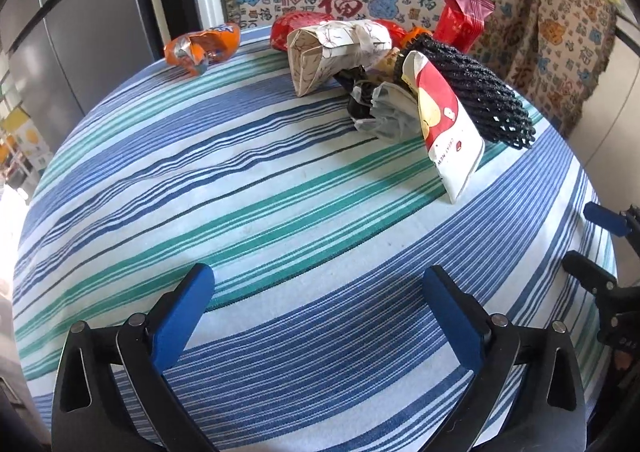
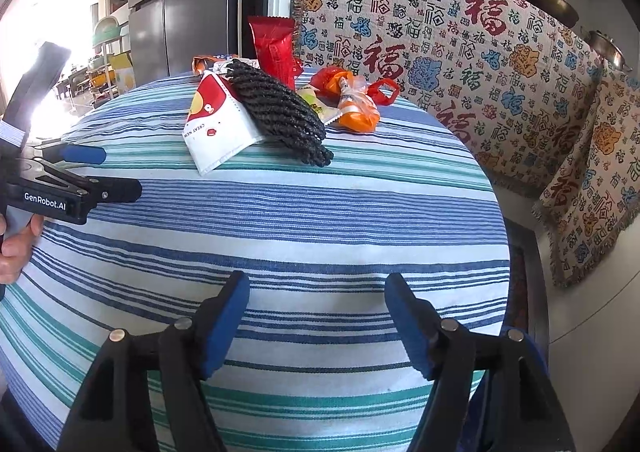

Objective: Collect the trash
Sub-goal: 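Swing both tools back over the table toward the remaining trash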

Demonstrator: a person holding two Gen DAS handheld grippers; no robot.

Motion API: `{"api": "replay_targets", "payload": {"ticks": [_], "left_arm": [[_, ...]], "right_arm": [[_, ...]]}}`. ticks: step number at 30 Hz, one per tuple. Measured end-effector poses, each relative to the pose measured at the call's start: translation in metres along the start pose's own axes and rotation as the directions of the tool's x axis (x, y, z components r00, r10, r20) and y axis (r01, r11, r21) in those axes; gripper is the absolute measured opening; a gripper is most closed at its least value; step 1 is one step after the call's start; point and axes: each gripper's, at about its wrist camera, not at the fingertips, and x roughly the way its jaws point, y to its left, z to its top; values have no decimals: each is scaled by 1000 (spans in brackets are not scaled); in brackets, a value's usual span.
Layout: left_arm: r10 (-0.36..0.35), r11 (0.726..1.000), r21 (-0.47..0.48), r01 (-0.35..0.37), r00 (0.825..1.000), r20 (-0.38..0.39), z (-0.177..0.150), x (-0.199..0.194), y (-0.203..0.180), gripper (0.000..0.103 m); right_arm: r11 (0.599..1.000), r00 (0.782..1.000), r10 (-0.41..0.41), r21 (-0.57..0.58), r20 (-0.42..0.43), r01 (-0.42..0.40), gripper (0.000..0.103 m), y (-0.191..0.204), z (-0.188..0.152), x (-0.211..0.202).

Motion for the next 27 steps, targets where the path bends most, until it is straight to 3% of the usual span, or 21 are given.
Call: {"api": "replay_targets", "payload": {"ticks": [12,17,18,27], "left_arm": [[3,1000,-2,-3,1000,0,0,0,-1,103],[3,1000,-2,-3,1000,0,0,0,-1,103],[4,1000,-3,-4,1000,0,0,0,-1,103],[4,1000,-3,-4,1000,0,0,0,-2,103]], "right_arm": [[1000,1000,-11,-21,28,12,72,1,-1,1],[998,999,43,56,1,-43,72,-10,0,4],[996,999,50,74,-3,-50,76,-12,1,4],[997,999,41,68,-8,-41,78,-12,1,7]]}}
